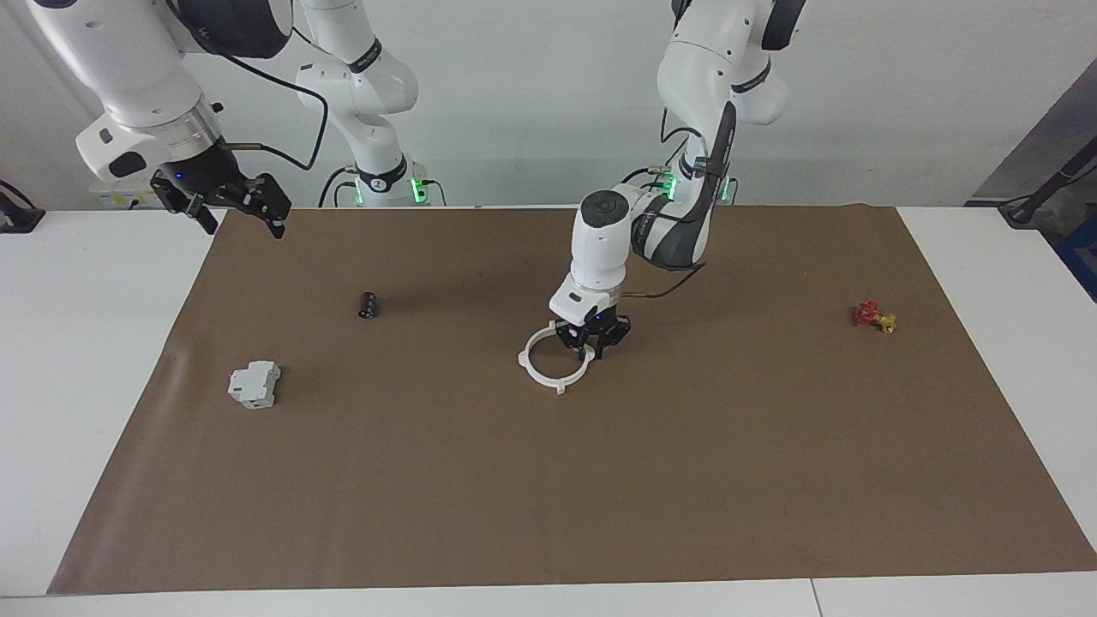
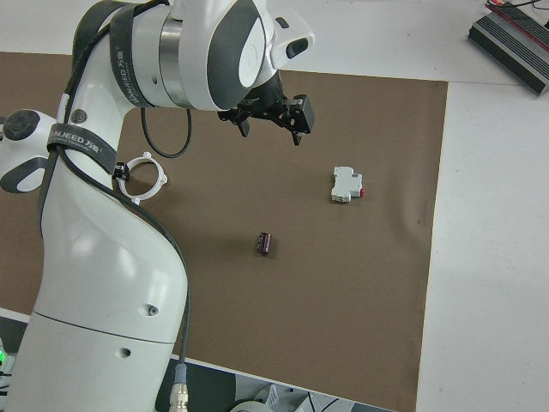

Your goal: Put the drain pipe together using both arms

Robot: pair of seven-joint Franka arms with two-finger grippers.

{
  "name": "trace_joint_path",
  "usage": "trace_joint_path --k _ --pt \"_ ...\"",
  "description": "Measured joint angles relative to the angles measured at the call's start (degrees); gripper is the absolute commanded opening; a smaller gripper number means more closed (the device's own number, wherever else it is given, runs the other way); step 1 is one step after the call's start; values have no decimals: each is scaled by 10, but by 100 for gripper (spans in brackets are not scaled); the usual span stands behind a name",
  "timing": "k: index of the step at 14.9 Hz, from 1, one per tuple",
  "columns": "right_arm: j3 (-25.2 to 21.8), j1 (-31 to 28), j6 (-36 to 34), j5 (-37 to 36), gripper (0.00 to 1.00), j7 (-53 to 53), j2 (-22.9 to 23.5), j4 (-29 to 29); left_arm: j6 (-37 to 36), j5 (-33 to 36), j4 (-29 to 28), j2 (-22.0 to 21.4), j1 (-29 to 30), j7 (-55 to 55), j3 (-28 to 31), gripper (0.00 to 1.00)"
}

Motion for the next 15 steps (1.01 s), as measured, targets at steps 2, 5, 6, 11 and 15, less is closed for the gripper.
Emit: trace_joint_path --k 2,5,6,11,15 --pt "0 0 0 0 100 0 0 0 0 0 0 0 0 0 1 100" --pt "0 0 0 0 100 0 0 0 -3 0 0 -1 1 0 4 100" --pt "0 0 0 0 100 0 0 0 -15 0 3 -7 2 0 6 100" --pt "0 0 0 0 100 0 0 0 -200 1 30 -140 64 74 12 100" --pt "0 0 0 0 100 0 0 0 -273 1 42 -209 150 175 15 100"
